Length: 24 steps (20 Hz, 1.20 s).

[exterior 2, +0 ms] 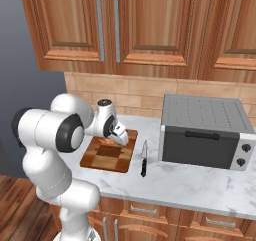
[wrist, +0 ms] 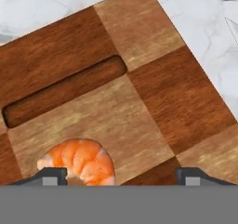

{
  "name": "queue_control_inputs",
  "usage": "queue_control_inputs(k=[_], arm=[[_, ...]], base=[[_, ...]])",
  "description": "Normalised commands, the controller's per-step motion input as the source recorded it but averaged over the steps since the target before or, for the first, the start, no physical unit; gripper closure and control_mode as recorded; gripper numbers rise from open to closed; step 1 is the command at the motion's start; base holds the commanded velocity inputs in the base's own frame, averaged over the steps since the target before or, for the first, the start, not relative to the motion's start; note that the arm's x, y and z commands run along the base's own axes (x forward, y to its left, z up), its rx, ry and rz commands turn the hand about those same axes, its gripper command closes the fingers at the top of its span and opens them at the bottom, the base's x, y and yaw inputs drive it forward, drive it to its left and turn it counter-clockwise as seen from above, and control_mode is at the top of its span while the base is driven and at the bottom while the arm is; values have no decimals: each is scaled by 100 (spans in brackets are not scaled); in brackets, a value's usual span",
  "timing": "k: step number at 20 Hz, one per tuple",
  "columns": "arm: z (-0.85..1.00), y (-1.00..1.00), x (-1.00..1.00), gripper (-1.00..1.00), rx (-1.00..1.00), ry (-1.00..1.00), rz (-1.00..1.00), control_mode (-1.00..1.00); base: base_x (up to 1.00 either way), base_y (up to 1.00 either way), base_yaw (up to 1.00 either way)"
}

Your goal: Retrieve the shrimp from the fridge and place it on the cutting board.

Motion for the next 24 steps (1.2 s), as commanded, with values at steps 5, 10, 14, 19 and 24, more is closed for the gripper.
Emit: queue_control_inputs(k=[5, 10, 14, 19, 24], arm=[[19, 9, -40, -100, 0, -3, 0, -100], [45, 0, -27, -100, 10, -9, 0, -100], [85, 4, -52, -100, 12, 9, 0, -100], [76, 10, -58, -100, 3, 35, 1, -100], [30, 10, -92, -100, 0, 21, 0, -100]], base=[[0, 0, 0], [0, 0, 0], [0, 0, 0], [0, 0, 0], [0, 0, 0]])
